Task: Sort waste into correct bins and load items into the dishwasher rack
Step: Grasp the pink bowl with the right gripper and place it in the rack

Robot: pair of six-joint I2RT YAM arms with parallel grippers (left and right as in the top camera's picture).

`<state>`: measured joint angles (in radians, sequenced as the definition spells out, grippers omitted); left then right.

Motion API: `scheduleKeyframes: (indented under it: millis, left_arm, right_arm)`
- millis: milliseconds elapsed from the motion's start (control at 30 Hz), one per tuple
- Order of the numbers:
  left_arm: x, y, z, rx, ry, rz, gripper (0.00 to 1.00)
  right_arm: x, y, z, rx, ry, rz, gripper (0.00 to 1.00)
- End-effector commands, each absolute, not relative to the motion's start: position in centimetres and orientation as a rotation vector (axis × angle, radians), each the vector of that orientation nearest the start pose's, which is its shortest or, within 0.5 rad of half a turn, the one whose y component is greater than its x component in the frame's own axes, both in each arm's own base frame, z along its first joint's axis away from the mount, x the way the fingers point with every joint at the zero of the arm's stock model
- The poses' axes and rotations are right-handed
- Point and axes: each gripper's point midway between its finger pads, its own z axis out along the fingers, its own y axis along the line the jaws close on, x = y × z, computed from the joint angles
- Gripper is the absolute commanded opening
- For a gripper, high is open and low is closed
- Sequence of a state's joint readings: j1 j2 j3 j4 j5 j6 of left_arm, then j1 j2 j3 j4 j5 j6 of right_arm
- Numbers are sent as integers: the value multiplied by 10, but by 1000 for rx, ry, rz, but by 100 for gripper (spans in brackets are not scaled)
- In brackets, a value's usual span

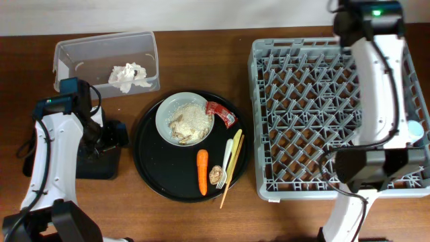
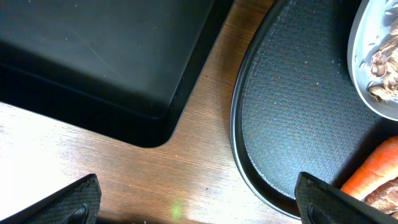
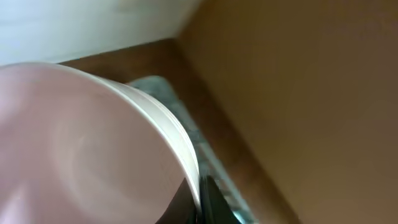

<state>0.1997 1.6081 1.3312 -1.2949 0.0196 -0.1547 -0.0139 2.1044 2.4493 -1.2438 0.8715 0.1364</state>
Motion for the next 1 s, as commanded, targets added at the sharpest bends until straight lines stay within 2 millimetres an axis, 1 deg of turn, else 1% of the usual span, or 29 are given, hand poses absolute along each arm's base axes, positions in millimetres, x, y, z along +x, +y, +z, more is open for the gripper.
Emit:
scheduleKeyframes:
  millis: [0, 33, 67, 100, 233, 267, 300, 333, 400, 467, 567, 633, 733, 800, 900, 967]
  left_arm:
    - [275, 53, 127, -585, 3064, -37, 99]
    - [275, 53, 127, -585, 3064, -37, 99]
    - [275, 53, 127, -584, 3064, -37, 99]
    - [275, 53, 127, -584, 3064, -37, 99]
    - [273, 53, 127, -587, 3075, -37, 99]
    - [272, 52, 127, -587, 3076, -38, 99]
    - [271, 50, 127, -588, 3081, -60, 99]
    - [271, 50, 127, -589, 3083, -61, 99]
    - [271, 50, 127, -589, 3082, -61, 99]
    - [271, 50, 127, -589, 3082, -61, 99]
    - [271, 49, 127, -590, 3082, -67, 99]
    - [271, 49, 127, -589, 3082, -67, 99]
    - [272, 49, 127, -623, 3074, -72, 99]
    - [272, 49, 127, -623, 3075, -71, 99]
    - [272, 49, 127, -623, 3075, -72, 99]
    - [272, 49, 127, -623, 3075, -71, 99]
  right_arm:
    - [444, -197, 347, 897, 1915, -1313, 4]
    - [440, -204, 347, 937, 1851, -1372, 4]
    - [441, -208, 342, 947, 1822, -1409, 4]
    - [446, -212, 322, 942, 1820, -1444, 4]
    - [455, -214, 240, 906, 1869, -1483, 4]
    - [457, -215, 229, 893, 1878, -1485, 4]
    - [463, -216, 210, 852, 1917, -1474, 4]
    - [467, -217, 200, 824, 1943, -1459, 4]
    - [472, -219, 189, 793, 1976, -1430, 4]
    - [477, -222, 182, 767, 2005, -1397, 4]
    - [476, -230, 182, 777, 2002, -1396, 4]
    - [480, -236, 186, 742, 2011, -1402, 4]
    - [486, -233, 181, 701, 2046, -1370, 4]
    - [489, -229, 174, 653, 2101, -1343, 4]
    - [485, -226, 177, 650, 2094, -1385, 4]
    - [494, -214, 169, 504, 2191, -1367, 4]
